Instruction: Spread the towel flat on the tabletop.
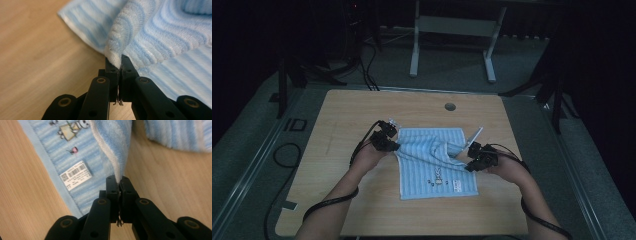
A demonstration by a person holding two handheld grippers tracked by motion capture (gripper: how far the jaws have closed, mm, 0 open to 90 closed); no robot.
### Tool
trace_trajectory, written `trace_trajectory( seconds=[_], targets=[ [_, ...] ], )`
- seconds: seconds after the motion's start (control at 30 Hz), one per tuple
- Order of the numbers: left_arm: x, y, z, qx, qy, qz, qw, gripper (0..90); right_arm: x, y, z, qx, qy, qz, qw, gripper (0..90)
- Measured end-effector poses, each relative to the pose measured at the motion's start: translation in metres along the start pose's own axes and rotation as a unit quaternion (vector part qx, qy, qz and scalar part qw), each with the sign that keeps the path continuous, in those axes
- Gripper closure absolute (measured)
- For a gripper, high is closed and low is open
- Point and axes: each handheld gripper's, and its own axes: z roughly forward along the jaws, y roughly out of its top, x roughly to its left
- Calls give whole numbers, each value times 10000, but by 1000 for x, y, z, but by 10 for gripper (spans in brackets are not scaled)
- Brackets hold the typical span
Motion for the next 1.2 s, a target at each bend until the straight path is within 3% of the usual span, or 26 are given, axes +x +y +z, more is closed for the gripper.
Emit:
trace_trajectory(
  seconds=[0.07,0.13,0.2,0.27,0.37,0.5,0.6,0.67,0.7,0.83,0.9,0.97,1.0,1.07,1.13,1.2],
  targets=[
    [0,-3,3,156,81,35,9998,781,-1,-1,2,122,56,82,9999,810],
    [0,-6,-1,108,97,37,9999,659,-2,-3,2,257,-61,94,9996,710],
    [-5,-8,-10,-26,81,77,9999,563,-7,-4,-3,151,-115,225,9996,691],
    [-14,-8,-21,-173,21,188,9997,556,-12,-4,-9,-22,-266,317,9991,667],
    [-38,-9,-29,-144,-166,537,9983,537,-20,1,-17,-205,-433,482,9977,653],
    [-76,-12,-27,-65,-292,922,9953,512,-27,19,-16,-265,-400,709,9963,593],
    [-94,-16,-22,-89,-372,1078,9934,465,-21,34,-9,-363,-285,711,9964,555],
    [-96,-18,-14,11,-314,1147,9929,465,-12,45,0,-338,-171,568,9977,521],
    [-93,-19,-10,48,-322,1055,9939,465,-8,50,5,-286,-182,499,9982,501],
    [-84,-22,7,98,-544,792,9953,466,-2,70,23,-222,-74,575,9981,435],
    [-87,-23,14,207,-504,922,9942,466,-1,79,30,-186,32,700,9974,421],
    [-89,-23,22,305,-510,971,9935,466,-1,87,36,-165,30,689,9975,445],
    [-89,-23,25,340,-538,944,9935,466,0,90,39,-72,16,653,9978,505],
    [-88,-23,26,292,-536,912,9940,464,4,94,41,96,-271,363,9989,722],
    [-87,-23,26,288,-560,908,9939,463,7,95,35,65,-446,263,9986,879],
    [-86,-25,25,249,-599,895,9939,462,6,91,25,-106,-463,300,9984,889]
  ],
)
